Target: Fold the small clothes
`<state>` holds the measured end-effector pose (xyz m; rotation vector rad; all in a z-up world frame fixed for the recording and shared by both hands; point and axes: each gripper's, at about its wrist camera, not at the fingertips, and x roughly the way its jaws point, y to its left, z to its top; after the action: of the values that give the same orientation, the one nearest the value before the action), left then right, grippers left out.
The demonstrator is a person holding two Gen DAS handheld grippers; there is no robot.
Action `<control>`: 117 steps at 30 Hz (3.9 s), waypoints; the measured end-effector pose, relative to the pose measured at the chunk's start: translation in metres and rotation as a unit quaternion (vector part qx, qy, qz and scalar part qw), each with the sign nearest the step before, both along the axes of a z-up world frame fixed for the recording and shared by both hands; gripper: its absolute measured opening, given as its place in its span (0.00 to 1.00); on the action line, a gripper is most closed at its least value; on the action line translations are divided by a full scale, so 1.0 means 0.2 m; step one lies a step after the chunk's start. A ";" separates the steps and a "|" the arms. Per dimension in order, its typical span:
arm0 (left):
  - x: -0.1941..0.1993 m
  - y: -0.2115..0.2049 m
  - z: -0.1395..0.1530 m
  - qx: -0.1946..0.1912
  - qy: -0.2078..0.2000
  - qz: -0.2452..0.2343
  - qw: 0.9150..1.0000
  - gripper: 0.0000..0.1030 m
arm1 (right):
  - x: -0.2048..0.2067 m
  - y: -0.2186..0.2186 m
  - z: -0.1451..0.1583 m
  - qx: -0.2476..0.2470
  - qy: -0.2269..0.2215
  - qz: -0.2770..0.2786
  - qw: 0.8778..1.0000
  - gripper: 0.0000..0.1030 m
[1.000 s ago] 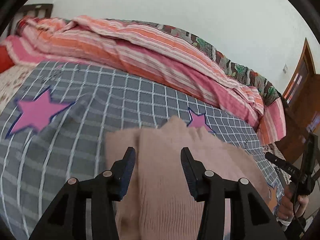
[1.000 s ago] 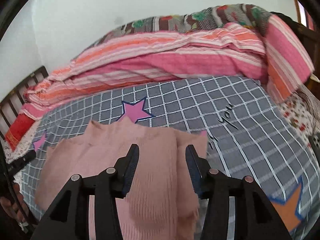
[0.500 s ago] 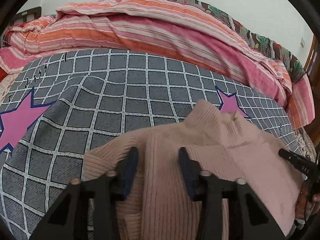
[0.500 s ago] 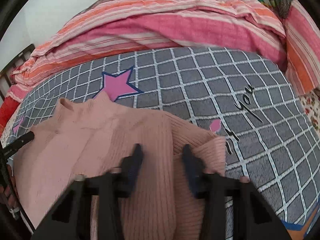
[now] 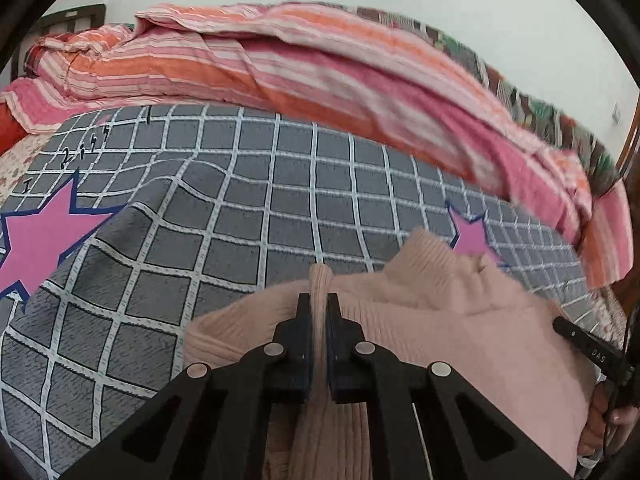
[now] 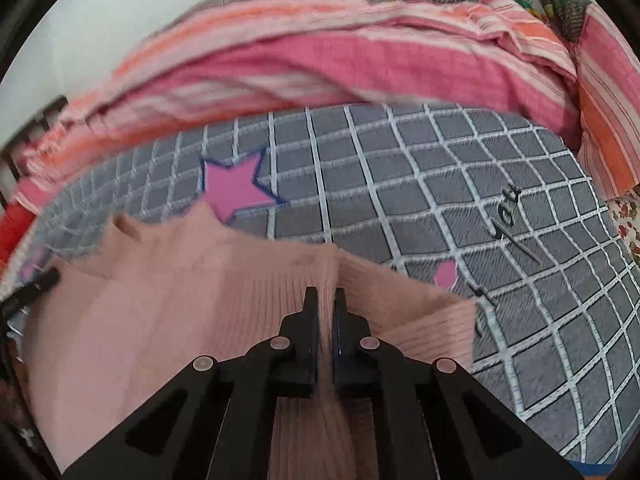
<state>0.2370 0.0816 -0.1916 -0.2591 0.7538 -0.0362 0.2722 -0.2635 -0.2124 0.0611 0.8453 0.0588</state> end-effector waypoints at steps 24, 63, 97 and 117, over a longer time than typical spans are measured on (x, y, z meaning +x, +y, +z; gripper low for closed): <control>-0.21 0.28 0.14 -0.051 -0.070 0.006 0.996 0.56 | -0.21 0.68 0.00 -0.030 0.010 0.091 0.995 0.50; -0.37 0.27 0.15 -0.103 -0.065 -0.041 0.992 0.57 | -0.54 0.74 0.05 -0.070 0.030 0.054 0.996 0.47; -0.90 0.07 -0.21 -0.195 -0.030 -0.023 0.980 0.61 | -1.00 -0.05 0.11 0.015 -0.131 -0.030 0.991 0.46; -0.62 0.05 -0.01 -0.196 -0.067 0.084 0.975 0.22 | -1.09 -0.37 0.09 0.118 -0.158 -0.095 0.976 0.47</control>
<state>0.1133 0.0926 -0.1944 -0.6901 0.5834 -0.0410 0.0538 -0.3371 -0.1942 0.3463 0.5080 -0.0113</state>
